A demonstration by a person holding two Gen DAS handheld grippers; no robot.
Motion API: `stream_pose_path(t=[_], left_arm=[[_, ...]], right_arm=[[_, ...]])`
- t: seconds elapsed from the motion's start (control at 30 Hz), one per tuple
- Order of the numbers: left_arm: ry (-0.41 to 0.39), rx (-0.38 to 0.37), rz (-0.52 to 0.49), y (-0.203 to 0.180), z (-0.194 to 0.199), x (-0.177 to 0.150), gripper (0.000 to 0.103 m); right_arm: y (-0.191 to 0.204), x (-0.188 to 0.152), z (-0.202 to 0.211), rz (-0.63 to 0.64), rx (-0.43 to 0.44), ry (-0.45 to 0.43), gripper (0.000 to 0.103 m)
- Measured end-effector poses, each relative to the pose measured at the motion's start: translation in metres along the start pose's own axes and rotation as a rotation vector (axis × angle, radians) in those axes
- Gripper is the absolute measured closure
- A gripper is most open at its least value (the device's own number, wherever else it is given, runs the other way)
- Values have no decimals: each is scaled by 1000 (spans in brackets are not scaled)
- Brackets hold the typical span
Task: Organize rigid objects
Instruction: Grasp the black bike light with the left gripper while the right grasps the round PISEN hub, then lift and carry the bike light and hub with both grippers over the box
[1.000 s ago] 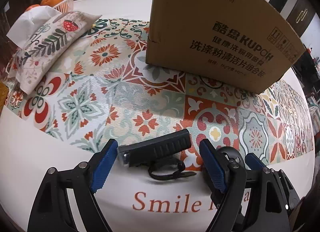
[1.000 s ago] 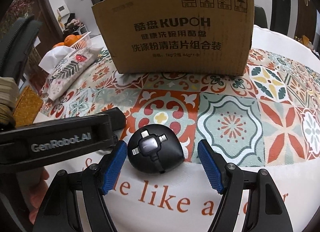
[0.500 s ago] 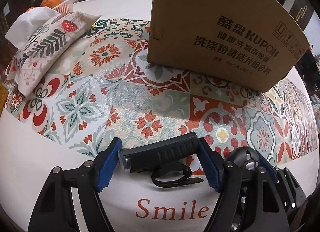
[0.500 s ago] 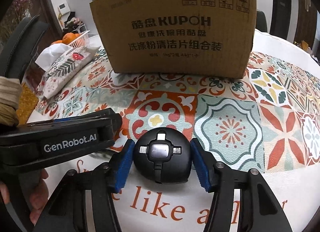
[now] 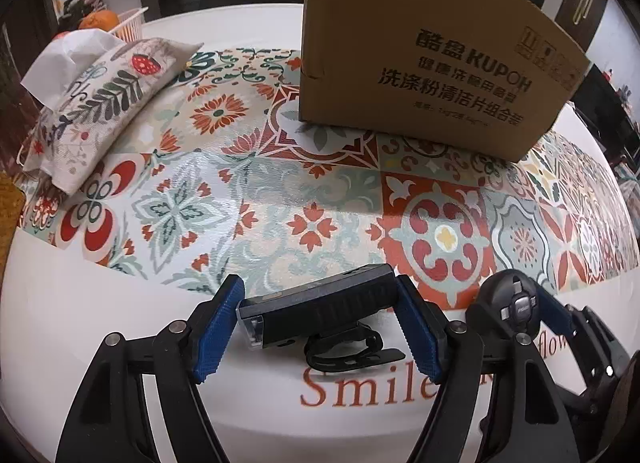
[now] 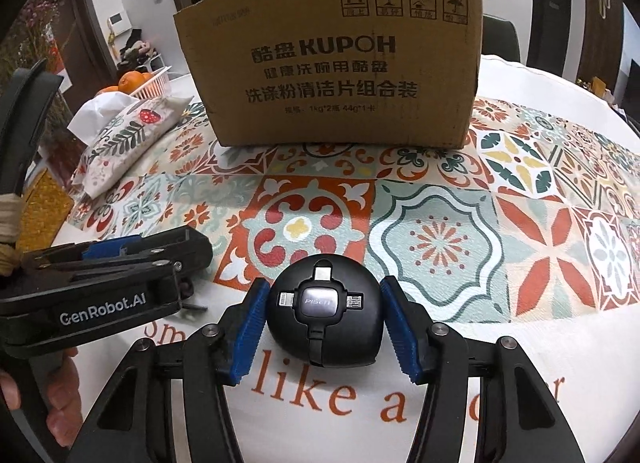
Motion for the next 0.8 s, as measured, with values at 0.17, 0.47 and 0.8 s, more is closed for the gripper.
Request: stream_pose_path(t=[0.17, 0.47, 0.8], left_arm=[[-31, 13, -40, -3, 15, -7, 28], [-103, 4, -85, -6, 43, -8, 28], [-173, -30, -110, -17, 73, -5, 28]], right_arm=[[-3, -1, 10, -6, -11, -16, 46], [-8, 7, 37, -18, -34, -71, 46], [-12, 22, 76, -31, -51, -162, 46]])
Point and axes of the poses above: each gripper's, at about its wrist camera, not at the fingertips, and z roughly against the way its jaws point, y to its left, x to its top, the point moved 9 cm from there along -z, roughly the way its jaws point, and after that the axes turned 15 degrees about -x, right-handed, at the moved point
